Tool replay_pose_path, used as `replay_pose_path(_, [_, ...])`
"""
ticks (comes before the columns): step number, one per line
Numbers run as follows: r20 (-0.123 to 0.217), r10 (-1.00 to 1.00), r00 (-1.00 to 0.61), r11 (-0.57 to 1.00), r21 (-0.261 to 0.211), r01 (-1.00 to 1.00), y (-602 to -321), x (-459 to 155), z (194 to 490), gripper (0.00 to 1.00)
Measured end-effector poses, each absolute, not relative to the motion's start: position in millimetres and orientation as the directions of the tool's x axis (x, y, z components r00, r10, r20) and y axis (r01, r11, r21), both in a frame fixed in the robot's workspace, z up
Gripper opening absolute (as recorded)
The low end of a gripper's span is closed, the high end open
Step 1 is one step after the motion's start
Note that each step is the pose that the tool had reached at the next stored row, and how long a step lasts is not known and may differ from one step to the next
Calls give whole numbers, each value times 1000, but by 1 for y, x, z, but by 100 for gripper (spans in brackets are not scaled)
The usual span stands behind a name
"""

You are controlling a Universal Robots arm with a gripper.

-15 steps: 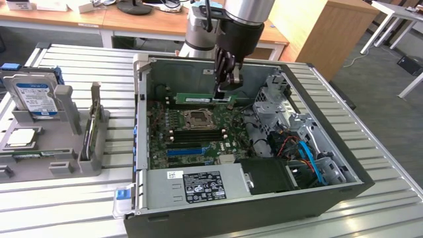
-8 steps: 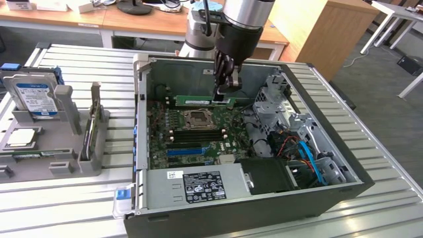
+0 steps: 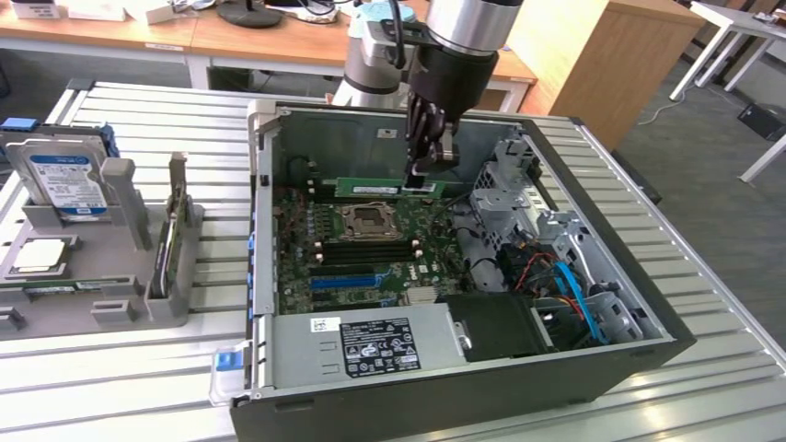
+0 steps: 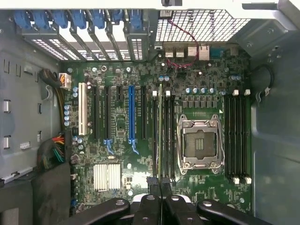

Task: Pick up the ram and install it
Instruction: 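Pick up the ram and move it above insertion slot, then insert the ram into the slot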

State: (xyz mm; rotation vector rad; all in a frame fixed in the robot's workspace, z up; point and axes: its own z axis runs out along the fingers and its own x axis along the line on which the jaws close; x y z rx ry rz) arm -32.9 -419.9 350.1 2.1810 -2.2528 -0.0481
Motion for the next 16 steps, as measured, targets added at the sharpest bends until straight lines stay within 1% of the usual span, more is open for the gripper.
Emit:
replay_pose_path(12, [-17,-999,-33,32,26,-999,-420,-31,350,12])
replay_pose_path(16, [-17,-999,-33,32,26,-999,-415,-31,350,12])
